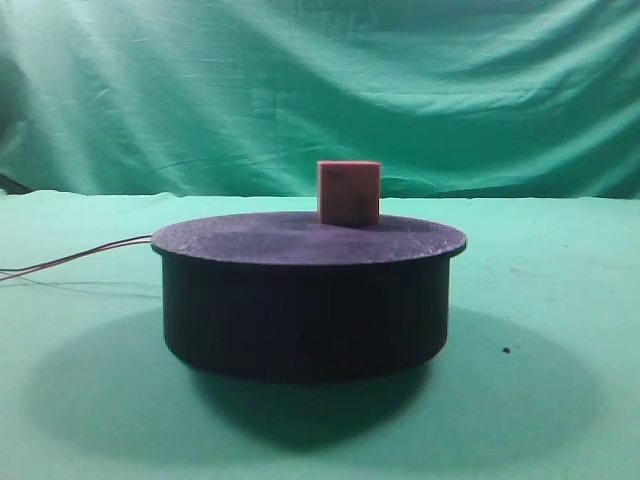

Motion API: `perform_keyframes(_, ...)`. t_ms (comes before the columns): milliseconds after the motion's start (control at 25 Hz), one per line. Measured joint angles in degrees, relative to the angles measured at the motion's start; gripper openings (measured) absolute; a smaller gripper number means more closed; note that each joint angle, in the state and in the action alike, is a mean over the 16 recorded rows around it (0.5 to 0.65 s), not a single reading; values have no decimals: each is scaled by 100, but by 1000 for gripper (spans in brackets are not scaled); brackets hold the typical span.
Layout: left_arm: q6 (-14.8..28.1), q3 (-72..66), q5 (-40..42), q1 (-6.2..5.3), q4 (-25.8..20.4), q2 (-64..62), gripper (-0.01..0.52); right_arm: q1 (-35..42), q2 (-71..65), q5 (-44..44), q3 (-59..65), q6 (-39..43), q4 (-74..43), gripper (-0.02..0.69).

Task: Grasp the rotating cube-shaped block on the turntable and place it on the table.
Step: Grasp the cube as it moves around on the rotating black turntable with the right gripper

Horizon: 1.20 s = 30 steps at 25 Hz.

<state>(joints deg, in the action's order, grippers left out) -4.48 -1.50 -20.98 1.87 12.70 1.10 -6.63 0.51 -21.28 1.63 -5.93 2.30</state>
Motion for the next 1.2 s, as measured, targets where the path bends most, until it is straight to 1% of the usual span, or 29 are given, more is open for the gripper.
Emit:
perform_keyframes(600,0,0,0,0,0,0,0,0,0,118,1,4,-42,0)
perform_keyframes(720,0,0,0,0,0,0,0,0,0,464,3,80,-11,0)
perform_keyframes(1000,0,0,0,0,0,0,0,0,-25,1756,-78,371,168,0)
perform_keyframes(1120,0,0,0,0,0,0,0,0,-169,2004,-311,514,266,0)
perform_keyframes(1200,0,0,0,0,0,0,0,0,-359,1960,-546,633,350,0)
